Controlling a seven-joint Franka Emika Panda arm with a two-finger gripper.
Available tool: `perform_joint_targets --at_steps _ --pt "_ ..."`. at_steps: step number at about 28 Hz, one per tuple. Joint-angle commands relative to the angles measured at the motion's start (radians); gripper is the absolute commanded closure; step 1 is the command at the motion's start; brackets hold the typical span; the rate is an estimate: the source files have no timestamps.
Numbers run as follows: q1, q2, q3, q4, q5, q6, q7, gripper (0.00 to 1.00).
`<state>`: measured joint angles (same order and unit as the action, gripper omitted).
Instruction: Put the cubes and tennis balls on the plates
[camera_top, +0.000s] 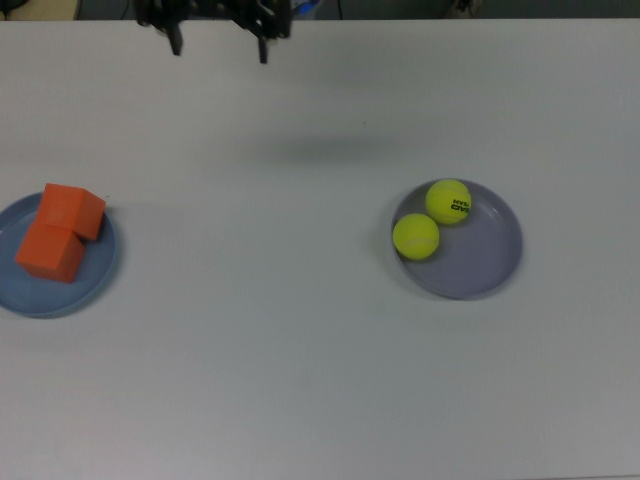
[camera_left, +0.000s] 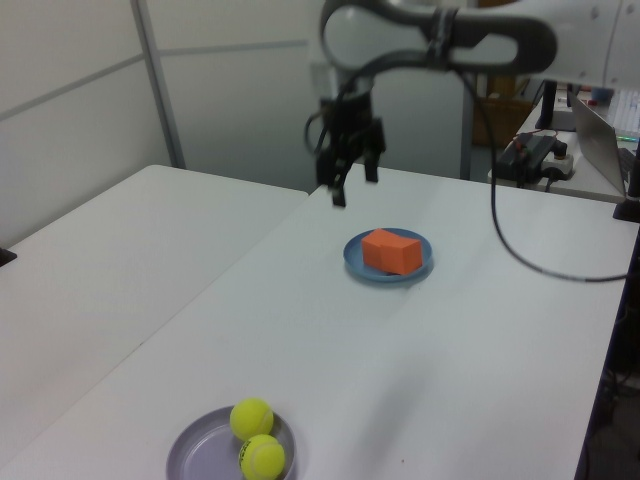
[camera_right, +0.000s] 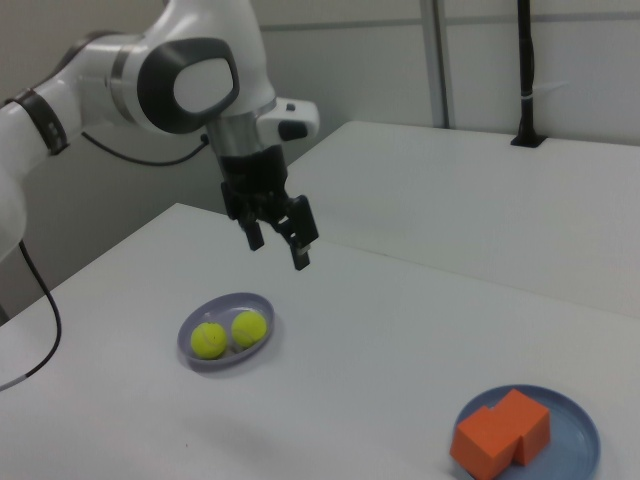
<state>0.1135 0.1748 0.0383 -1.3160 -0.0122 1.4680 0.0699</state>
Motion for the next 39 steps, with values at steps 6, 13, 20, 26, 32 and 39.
perform_joint_targets --at_steps 6,13,20,26,32,39 --pt "0.015 -0.017 -0.018 0.004 -0.064 0.0 -0.044 0.0" --pt "0.015 -0.017 -0.02 0.003 -0.071 -0.001 -0.128 0.0" --pt "0.005 -0.017 -0.025 0.003 -0.064 -0.001 -0.145 0.0" --pt "-0.034 -0.017 -0.023 0.001 -0.063 0.002 -0.147 0.0" --pt "-0.046 -0.023 -0.023 0.003 -0.06 0.017 -0.131 0.0" --pt "-0.051 -0.049 -0.034 -0.006 -0.058 0.012 -0.128 0.0"
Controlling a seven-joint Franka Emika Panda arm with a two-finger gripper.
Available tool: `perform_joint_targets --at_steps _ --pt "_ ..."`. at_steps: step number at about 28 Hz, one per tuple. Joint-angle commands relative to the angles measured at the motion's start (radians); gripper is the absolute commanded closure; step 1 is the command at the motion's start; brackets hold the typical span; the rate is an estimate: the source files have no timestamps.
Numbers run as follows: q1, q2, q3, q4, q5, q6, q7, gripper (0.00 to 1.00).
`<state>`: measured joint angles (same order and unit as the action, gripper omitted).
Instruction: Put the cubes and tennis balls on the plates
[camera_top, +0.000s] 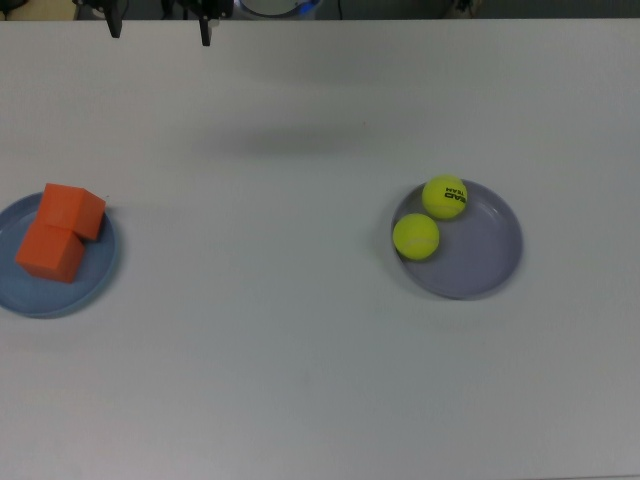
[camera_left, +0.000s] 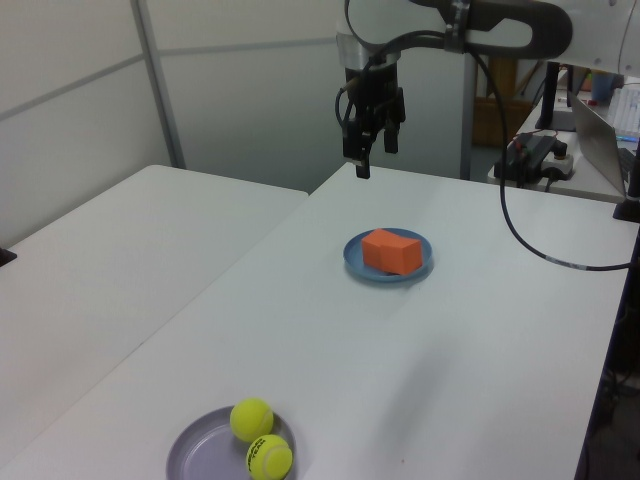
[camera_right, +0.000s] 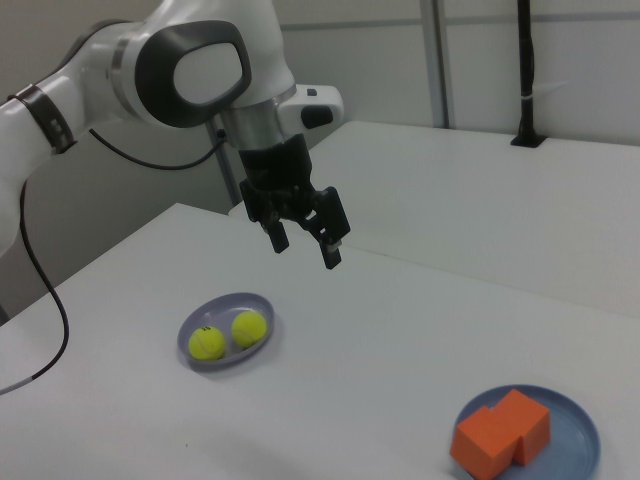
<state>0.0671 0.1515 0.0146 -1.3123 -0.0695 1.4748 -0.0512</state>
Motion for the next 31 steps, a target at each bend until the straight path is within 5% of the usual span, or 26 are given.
perform_joint_targets --at_steps 1,16,19,23,29,31 --pt "-0.006 -0.026 -0.01 -0.01 -0.001 0.007 -0.007 0.0" --pt "-0.032 -0.032 -0.013 -0.008 -0.001 0.005 -0.004 0.0" --pt "-0.101 -0.035 0.008 -0.008 0.005 0.004 -0.006 0.0" --pt "-0.17 -0.043 0.093 -0.007 0.005 0.004 -0.007 0.0" --pt "-0.153 -0.044 0.085 -0.008 -0.001 0.004 -0.004 0.0" --pt "-0.11 -0.049 0.041 -0.008 -0.001 0.004 -0.006 0.0"
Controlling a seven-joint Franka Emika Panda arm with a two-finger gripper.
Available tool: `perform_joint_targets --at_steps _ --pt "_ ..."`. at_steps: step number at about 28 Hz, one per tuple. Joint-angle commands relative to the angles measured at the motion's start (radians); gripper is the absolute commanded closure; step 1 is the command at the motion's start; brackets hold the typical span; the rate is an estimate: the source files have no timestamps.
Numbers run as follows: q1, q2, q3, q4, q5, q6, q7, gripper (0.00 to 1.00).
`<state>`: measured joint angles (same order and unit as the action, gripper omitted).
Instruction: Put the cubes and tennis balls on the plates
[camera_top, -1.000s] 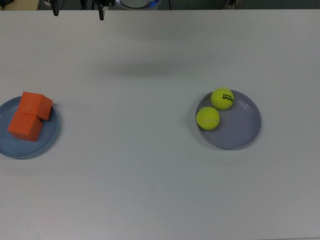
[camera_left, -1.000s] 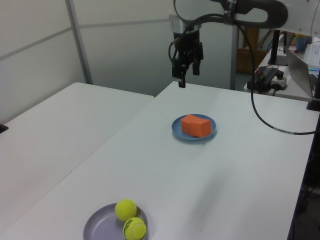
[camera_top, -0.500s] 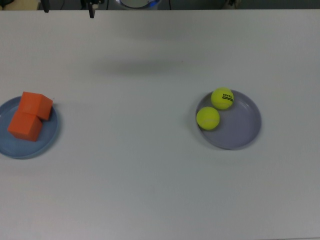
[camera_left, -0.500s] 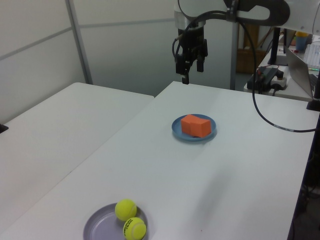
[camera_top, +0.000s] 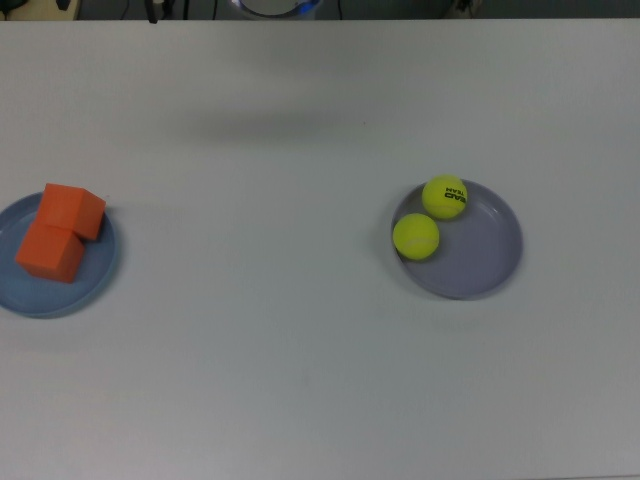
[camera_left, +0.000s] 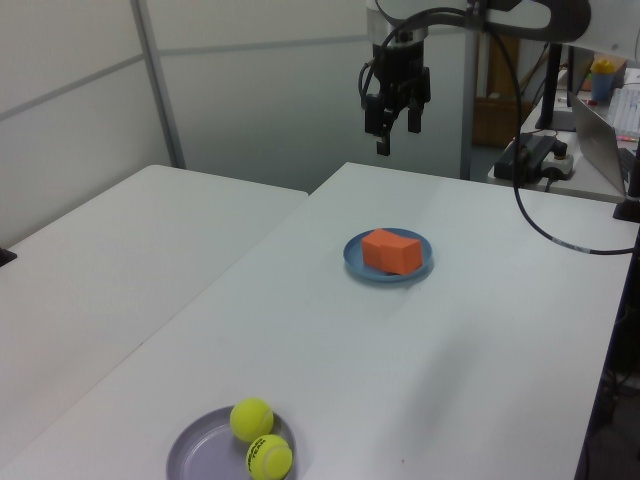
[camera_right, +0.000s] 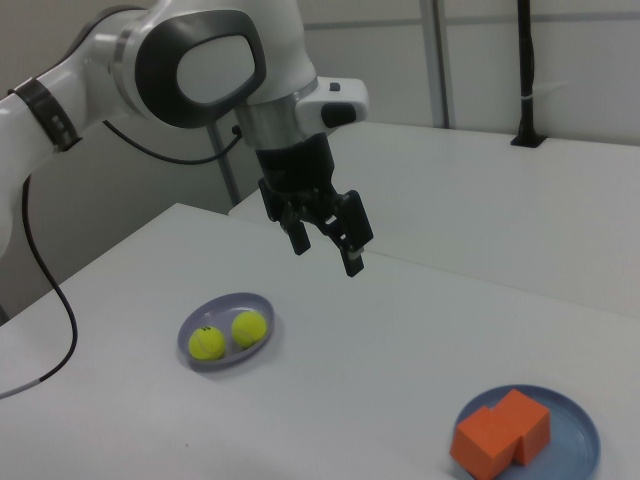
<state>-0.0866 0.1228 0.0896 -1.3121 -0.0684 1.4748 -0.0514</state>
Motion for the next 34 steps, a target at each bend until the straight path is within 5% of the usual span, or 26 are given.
perform_joint_targets --at_steps 1,4,34 --pt "0.063 -0.02 -0.059 -0.009 -0.002 0.004 -0.005 0.0" --pt "0.082 -0.022 -0.093 -0.009 0.005 0.004 -0.005 0.0" --pt "0.071 -0.023 -0.094 -0.009 0.005 0.007 0.016 0.0"
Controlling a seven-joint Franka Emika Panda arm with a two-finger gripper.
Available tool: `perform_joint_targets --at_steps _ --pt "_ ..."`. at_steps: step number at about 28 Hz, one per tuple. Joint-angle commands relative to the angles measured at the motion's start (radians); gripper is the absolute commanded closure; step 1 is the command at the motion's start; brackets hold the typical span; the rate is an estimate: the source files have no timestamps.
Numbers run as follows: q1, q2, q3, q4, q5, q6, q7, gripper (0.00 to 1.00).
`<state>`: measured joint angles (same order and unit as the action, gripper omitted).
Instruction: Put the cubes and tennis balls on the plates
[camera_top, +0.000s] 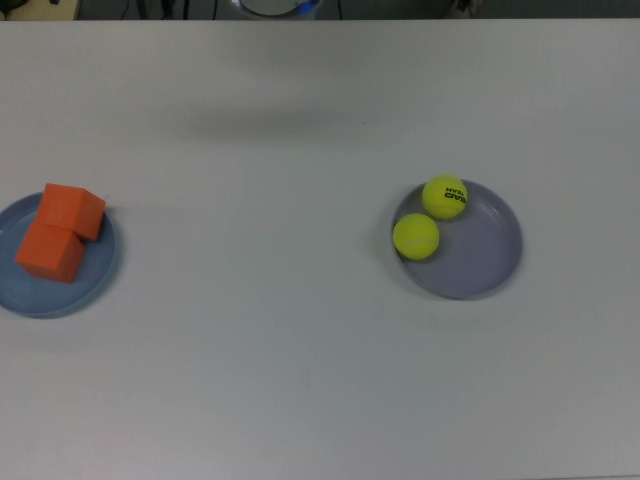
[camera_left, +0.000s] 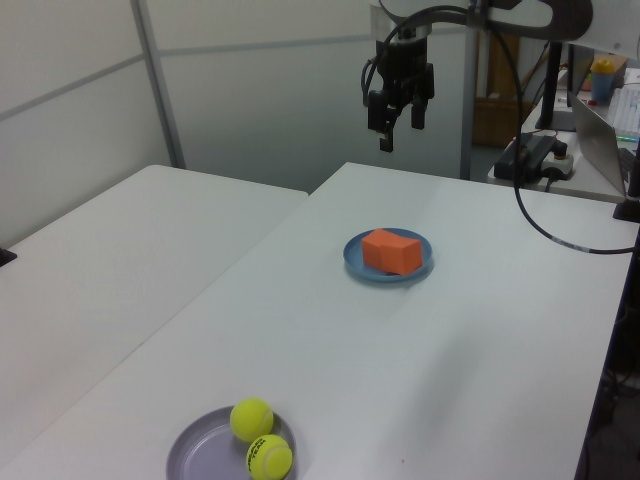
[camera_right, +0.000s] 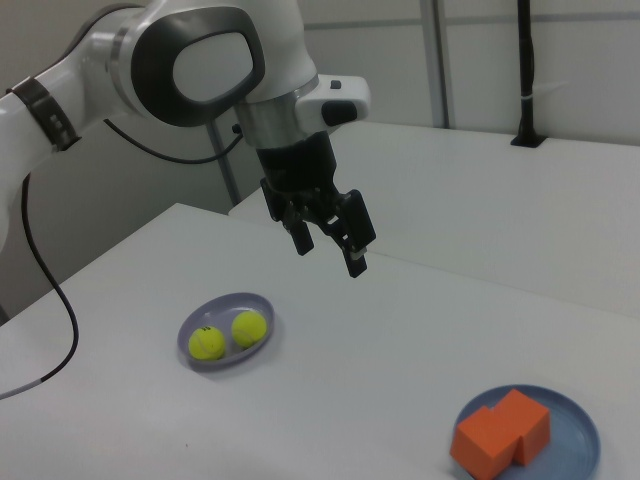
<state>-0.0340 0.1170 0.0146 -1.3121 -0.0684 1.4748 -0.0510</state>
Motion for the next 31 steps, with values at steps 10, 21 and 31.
perform_joint_targets --at_steps 10,21,31 --pt "0.022 -0.028 -0.018 -0.01 0.007 -0.025 0.03 0.0" --pt "0.028 -0.033 -0.016 -0.01 0.007 -0.1 -0.009 0.0" --pt "0.029 -0.036 -0.012 -0.009 0.021 -0.145 -0.099 0.0"
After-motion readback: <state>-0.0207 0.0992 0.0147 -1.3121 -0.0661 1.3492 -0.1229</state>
